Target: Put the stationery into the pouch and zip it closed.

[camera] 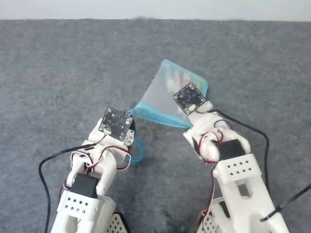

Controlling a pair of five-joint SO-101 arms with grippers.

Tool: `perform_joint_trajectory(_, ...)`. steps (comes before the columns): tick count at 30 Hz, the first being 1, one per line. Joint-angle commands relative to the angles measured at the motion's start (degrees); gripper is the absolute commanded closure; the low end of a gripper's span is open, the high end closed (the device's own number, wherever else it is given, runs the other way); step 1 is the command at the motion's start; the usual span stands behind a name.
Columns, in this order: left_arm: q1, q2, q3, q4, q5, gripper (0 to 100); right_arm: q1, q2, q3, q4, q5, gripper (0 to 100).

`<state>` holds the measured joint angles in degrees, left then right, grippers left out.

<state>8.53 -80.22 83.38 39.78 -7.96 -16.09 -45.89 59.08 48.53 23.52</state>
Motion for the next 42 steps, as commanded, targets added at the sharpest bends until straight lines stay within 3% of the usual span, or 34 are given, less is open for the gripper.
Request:
perform_joint_trajectory(1, -0.4, 0.0, -1.5, -1.2, 0.5, 99, 6.8, 0.6, 0.2, 1.1, 2.3, 99.3)
perform_joint_trajectory(12, -0.4, 0.0, -1.5, -1.2, 0.5, 99, 15.5, 0.7, 0.1, 1.2, 5.8, 99.3)
perform_joint_trajectory(21, 4.6, 0.0, 1.8, -3.2, 0.3, 98, 11.2, 0.7, 0.0, 1.3, 2.1, 99.2)
perform_joint_trajectory(25, 8.4, 0.0, 2.9, -3.3, 0.4, 87, 8.7, 0.7, -0.6, 4.0, -2.6, 98.4)
perform_joint_trajectory(28, 8.6, -0.2, 2.9, -3.3, 0.5, 78, 6.1, 0.2, -2.5, 9.6, -6.0, 91.5)
perform_joint_trajectory(34, 4.3, -0.5, 1.5, -3.2, 0.6, 76, 5.7, 0.1, -6.5, 15.0, -7.3, 76.1)
perform_joint_trajectory(37, -0.5, -0.6, -0.9, -2.1, 0.8, 76, 5.8, 0.0, -6.5, 14.5, -7.3, 77.5)
perform_joint_trajectory(42, -9.0, -5.4, -2.3, -1.6, 7.9, 76, 5.8, -2.6, -6.4, 14.1, -7.6, 85.7)
